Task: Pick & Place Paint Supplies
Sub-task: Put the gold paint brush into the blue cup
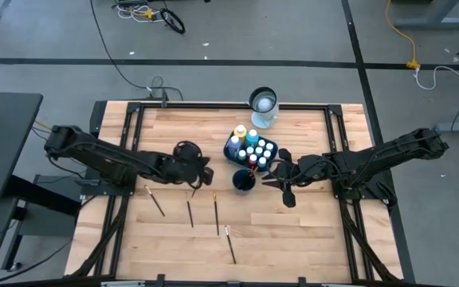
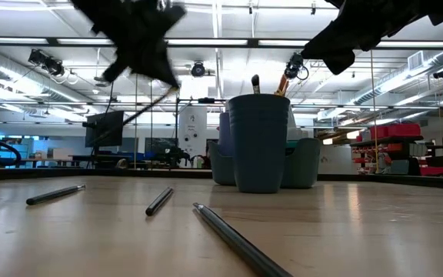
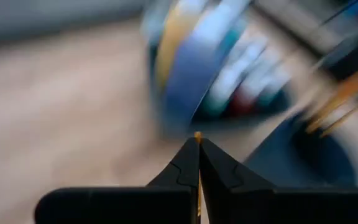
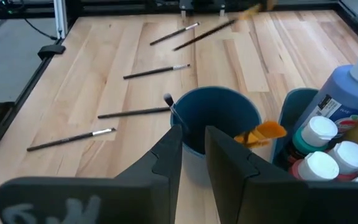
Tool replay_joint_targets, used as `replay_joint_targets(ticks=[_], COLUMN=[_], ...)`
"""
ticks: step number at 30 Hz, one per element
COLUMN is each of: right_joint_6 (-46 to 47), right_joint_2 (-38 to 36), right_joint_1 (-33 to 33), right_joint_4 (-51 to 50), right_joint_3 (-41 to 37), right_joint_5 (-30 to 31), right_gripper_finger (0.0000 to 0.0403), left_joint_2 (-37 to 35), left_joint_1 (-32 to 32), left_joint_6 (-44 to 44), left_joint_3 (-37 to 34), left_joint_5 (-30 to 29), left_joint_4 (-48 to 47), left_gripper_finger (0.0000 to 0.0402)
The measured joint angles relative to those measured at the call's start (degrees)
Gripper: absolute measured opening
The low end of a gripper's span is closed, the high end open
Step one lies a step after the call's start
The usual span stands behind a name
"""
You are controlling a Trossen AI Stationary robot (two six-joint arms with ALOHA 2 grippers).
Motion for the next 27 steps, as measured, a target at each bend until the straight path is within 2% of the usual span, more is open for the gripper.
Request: replay_joint_targets(ticks=[3, 5, 8, 11, 15, 19, 27], right_joint_6=[-0.02, -0.02, -0.02, -0.02, 0.0, 0.0, 0.0], right_joint_2=[0.0, 0.0, 0.0, 0.0, 0.0, 0.0, 0.0], right_joint_1=[0.0, 0.0, 0.0, 0.0, 0.0, 0.0, 0.0], right_joint_4=[0.19, 0.43, 0.17, 0.17, 0.17, 0.29, 0.2], right_joint_3=[0.0, 0.0, 0.0, 0.0, 0.0, 0.0, 0.0], right_joint_5=[0.04, 0.04, 0.07, 0.07, 0.07, 0.06, 0.02], right_gripper_finger=[0.0072, 0.0072, 0.0072, 0.0072, 0.0072, 0.0072, 0.0072], left_joint_2=[-0.56, -0.54, 1.03, 4.25, 10.14, 15.63, 22.79], left_joint_1=[-1.62, -2.43, -2.7, -2.59, -2.39, -1.5, -0.76], left_joint_6=[15.41, 26.93, 40.29, 48.39, 53.95, 54.4, 55.7], left_joint_3=[3.38, 3.76, 3.85, 3.87, 3.74, 3.76, 3.76], left_joint_5=[-6.77, -7.63, -2.21, 2.5, 5.9, 10.52, 10.68], left_joint_4=[12.49, 23.92, 39.95, 50.95, 61.0, 68.78, 70.4], left_gripper_finger=[0.0007, 0.0006, 0.0005, 0.0008, 0.0005, 0.0007, 0.0009])
